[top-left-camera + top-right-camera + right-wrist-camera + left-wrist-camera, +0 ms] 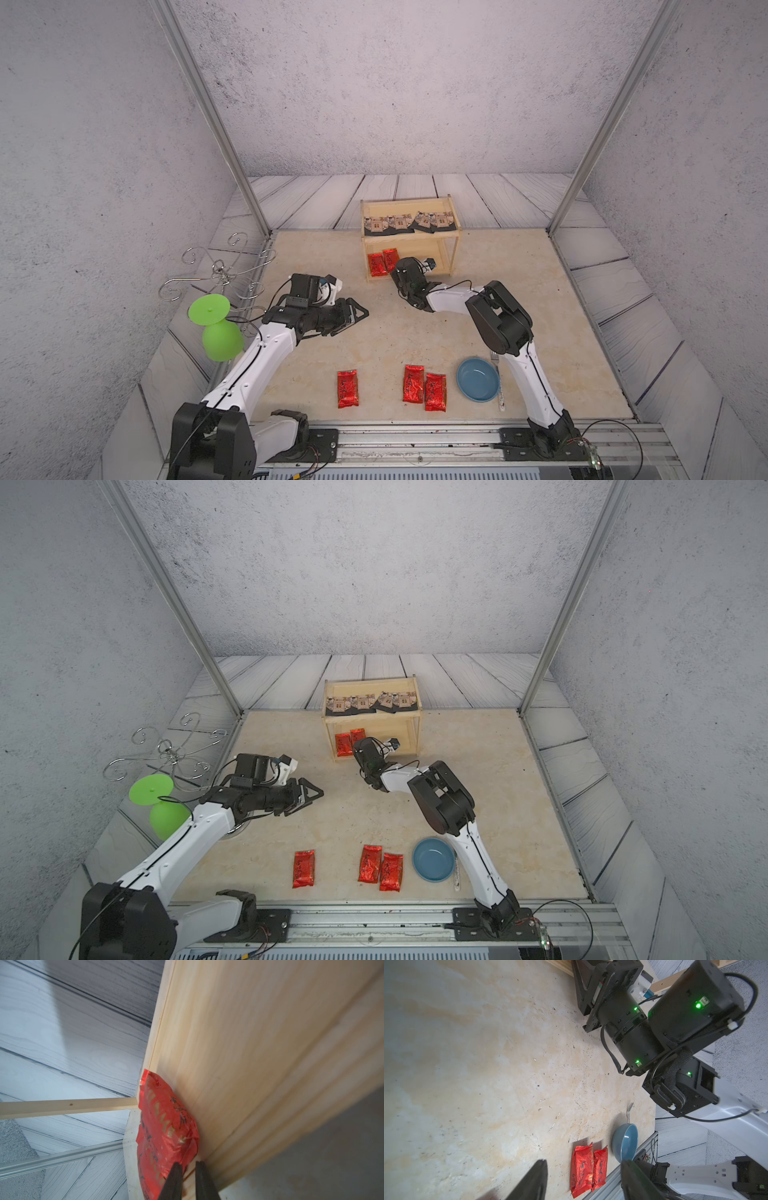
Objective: Place the tea bags on the shelf by color
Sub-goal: Place the tea bag on the shelf, then move the tea bag to the center of the board.
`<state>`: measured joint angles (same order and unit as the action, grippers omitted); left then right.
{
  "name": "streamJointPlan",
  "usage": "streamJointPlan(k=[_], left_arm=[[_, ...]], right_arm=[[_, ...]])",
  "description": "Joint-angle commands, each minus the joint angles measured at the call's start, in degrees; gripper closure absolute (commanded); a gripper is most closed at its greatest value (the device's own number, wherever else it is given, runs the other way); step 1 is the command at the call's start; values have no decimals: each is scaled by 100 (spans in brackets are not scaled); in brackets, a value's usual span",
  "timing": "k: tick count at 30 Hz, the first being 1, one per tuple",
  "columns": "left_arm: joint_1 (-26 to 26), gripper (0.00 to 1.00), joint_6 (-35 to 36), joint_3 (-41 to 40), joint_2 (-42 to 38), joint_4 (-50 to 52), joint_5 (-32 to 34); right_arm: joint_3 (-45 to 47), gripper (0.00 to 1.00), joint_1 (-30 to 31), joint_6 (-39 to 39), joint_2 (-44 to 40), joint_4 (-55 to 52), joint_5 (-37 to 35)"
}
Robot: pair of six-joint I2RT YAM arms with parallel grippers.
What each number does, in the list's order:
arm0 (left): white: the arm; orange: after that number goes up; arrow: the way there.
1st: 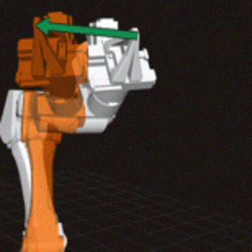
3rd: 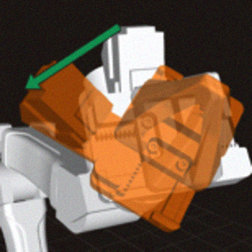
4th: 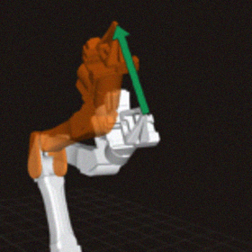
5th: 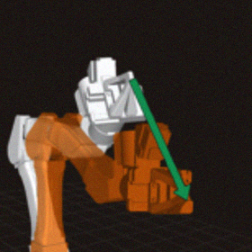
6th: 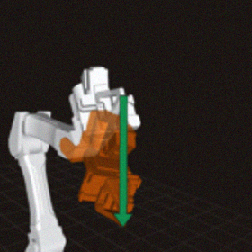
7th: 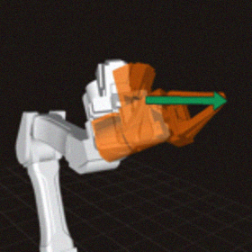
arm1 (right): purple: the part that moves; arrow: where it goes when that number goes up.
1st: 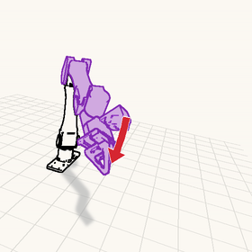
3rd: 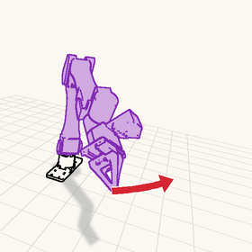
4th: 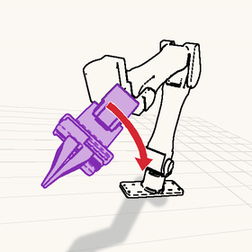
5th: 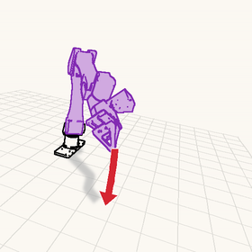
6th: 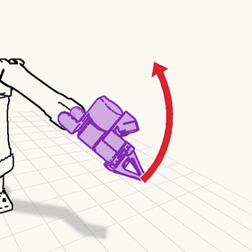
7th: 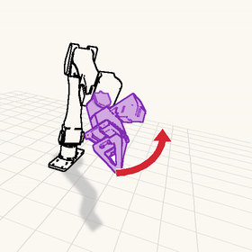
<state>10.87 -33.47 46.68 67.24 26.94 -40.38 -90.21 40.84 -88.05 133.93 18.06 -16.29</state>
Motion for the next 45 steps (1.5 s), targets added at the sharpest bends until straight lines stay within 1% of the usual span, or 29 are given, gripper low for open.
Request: streamJointPlan(k=[1, 7, 9, 12, 17, 20, 23, 25, 27, 29, 31, 33, 37, 39, 43, 45], left_arm=[[-64, 38, 15, 17, 35, -29, -84], [-101, 39, 6, 18, 43, -61, -110], [-128, 39, 1, 17, 48, -57, -127], [-164, 39, -5, 30, 42, -84, -119], [-199, 39, 33, 61, 17, 18, 61], [-258, 40, -61, 42, 26, 17, 142], [-393, 42, -199, 18, 66, 59, 236], [-498, 42, -234, 9, 94, 110, 298], [-592, 42, -239, 8, 126, 177, 361], [-715, 42, -215, 9, 159, 256, 420], [-863, 42, -201, 4, 198, 326, 452], [-1003, 42, -170, 8, 240, 371, 467], [-1166, 42, -164, 31, 328, 398, 478], [-1207, 42, -168, 32, 367, 399, 470], [-1258, 42, -162, -9, 481, 370, 431], [-1292, 42, -158, -42, 524, 349, 395]], right_arm=[[121, 77, 32, -71, -310, -22, 54], [344, 65, 31, 200, -559, -6, 153], [529, 62, 37, 400, -737, 24, 258], [859, 57, 93, 966, -1154, -52, 486], [1763, 55, 137, 2309, -2090, -186, 1020], [2283, 55, 181, 3358, -2656, -326, 1426], [2894, 55, 414, 4541, -3244, -250, 1392], [3318, 55, 715, 5450, -3588, -63, 1178], [3678, 55, 1043, 6272, -3792, 262, 1121], [3944, 53, 1437, 7128, -3845, 690, 1099], [3973, 48, 1891, 7979, -3730, 814, 1138], [3856, 44, 2206, 8496, -3537, 804, 1214], [3608, 37, 2580, 8980, -3180, 779, 1686], [3452, 32, 2741, 9204, -3010, 602, 1778], [3291, 17, 3062, 9640, -2708, 493, 1593], [3253, 12, 3152, 9785, -2604, 502, 1587]])
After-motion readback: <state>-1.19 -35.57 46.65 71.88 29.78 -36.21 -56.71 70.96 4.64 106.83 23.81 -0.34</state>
